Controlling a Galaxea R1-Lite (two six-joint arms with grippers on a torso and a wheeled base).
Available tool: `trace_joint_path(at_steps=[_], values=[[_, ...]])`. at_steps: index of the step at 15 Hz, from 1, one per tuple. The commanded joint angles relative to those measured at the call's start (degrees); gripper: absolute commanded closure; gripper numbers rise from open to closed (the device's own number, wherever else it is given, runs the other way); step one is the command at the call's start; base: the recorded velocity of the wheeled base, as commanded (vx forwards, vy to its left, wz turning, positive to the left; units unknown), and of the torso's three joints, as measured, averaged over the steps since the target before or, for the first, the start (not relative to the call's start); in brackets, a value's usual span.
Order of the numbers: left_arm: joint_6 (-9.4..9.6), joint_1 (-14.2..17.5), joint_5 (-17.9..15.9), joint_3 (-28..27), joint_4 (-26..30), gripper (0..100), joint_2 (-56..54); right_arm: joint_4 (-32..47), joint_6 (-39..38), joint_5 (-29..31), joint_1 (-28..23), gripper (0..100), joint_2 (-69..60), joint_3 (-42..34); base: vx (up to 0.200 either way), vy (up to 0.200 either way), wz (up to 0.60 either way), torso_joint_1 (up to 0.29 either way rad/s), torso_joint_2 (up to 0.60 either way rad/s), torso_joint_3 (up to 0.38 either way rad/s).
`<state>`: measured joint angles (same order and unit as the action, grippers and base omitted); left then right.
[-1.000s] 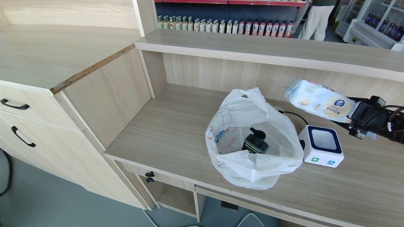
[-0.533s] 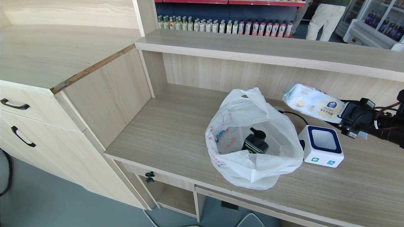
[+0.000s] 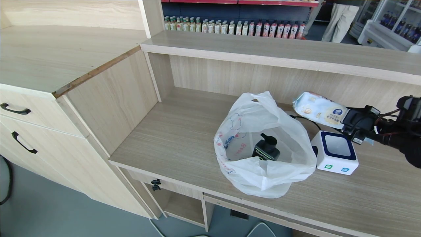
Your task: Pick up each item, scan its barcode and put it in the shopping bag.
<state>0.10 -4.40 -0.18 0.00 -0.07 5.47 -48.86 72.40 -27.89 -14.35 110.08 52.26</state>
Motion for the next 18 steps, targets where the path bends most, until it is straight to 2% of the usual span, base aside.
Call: trace_joint_path(at_steps=[1,8,12,18], values=[[-0.01,0.0,0.0,0.0,0.0,0,0.0,-1.3,0.4,0.0,0.2,100,-0.4,0.2,0.0,0.0,0.0,0.0,0.0,0.0],[-0.01,0.0,0.0,0.0,0.0,0,0.0,-2.1,5.7,-0.4,0.6,100,-4.1,-0.5,0.0,0.0,0.0,0.0,0.0,0.0],[-0.01,0.0,0.0,0.0,0.0,0,0.0,-2.2,10.4,-4.1,-0.4,100,-3.7,-0.5,0.0,0.0,0.0,0.0,0.0,0.0],[-0.01,0.0,0.0,0.0,0.0,0,0.0,-1.6,10.9,-5.0,-1.1,100,-2.9,-0.9,0.0,0.0,0.0,0.0,0.0,0.0]])
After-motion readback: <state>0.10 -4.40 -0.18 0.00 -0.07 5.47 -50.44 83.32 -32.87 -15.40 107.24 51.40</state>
